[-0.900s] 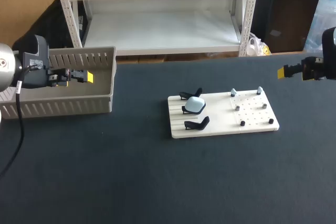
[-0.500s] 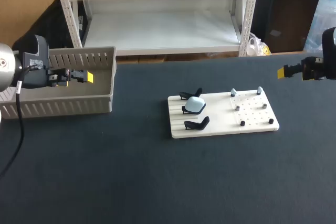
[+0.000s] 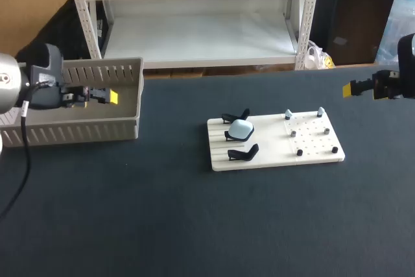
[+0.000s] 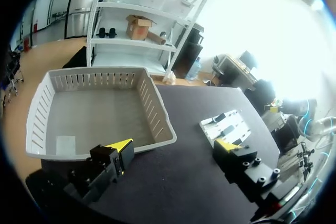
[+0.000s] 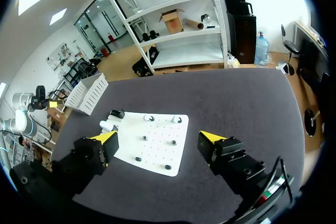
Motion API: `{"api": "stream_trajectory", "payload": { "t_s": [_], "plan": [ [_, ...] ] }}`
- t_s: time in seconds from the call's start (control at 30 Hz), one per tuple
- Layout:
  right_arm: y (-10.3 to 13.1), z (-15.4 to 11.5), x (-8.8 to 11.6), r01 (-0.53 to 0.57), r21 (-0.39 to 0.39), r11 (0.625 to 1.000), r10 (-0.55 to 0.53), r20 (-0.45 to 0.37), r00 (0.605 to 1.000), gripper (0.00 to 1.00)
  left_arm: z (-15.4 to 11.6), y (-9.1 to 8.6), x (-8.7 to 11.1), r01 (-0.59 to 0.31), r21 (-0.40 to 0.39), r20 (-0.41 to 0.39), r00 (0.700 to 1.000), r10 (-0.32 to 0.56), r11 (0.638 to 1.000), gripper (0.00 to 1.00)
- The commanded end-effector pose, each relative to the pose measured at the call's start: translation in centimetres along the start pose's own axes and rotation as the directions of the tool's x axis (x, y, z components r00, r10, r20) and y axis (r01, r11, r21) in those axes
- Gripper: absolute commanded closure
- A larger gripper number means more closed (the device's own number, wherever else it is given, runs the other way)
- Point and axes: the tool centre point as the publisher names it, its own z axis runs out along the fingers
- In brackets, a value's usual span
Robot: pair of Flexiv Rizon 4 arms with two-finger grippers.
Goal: Pick up each earbud case from the left stands, insert the matching earbuds, close the lid, and place the case in the box.
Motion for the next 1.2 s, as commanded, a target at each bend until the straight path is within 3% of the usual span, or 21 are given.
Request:
{"api": "stream_trajectory", "payload": {
  "t_s": [0.03,0.1,0.2,0.33,0.53,0.63,0.77,0.97,1.2],
  "plan": [
    [0.0,0.0,0.0,0.001,0.000,1.000,-0.001,0.000,1.000,0.00,0.7,-0.9,-1.4,-0.030,0.136,-0.012,0.999,0.032,0.990,0.00],
    [0.0,0.0,0.0,0.001,0.000,1.000,-0.001,0.000,1.000,0.00,0.4,-2.0,-2.2,-0.075,0.229,0.001,0.997,0.077,0.971,0.00],
    [0.0,0.0,0.0,0.001,0.000,1.000,-0.001,0.000,1.000,0.00,0.1,-3.2,-3.5,-0.190,0.302,0.031,0.981,0.189,0.934,0.00],
    [0.0,0.0,0.0,0.001,0.000,1.000,-0.001,0.000,1.000,0.00,0.5,-4.6,-4.5,-0.343,0.335,0.048,0.936,0.347,0.878,0.00],
    [0.0,0.0,0.0,0.001,0.000,1.000,-0.001,0.000,1.000,0.00,1.5,-7.3,-4.8,-0.509,0.392,0.070,0.847,0.527,0.766,0.00],
    [0.0,0.0,0.0,0.001,0.000,1.000,-0.001,0.000,1.000,0.00,2.4,-8.4,-4.5,-0.599,0.380,0.105,0.785,0.611,0.705,0.00],
    [0.0,0.0,0.0,0.001,0.000,1.000,-0.001,0.000,1.000,0.00,4.1,-9.3,-3.8,-0.645,0.399,0.117,0.740,0.662,0.651,0.00],
    [0.0,0.0,0.0,0.001,0.000,1.000,-0.001,0.000,1.000,0.00,6.8,-10.6,-2.4,-0.736,0.391,0.176,0.650,0.739,0.553,0.00],
    [0.0,0.0,0.0,0.001,0.000,1.000,-0.001,0.000,1.000,0.00,9.2,-11.5,-1.4,-0.763,0.442,0.230,0.605,0.763,0.472,0.00]
  ]
}}
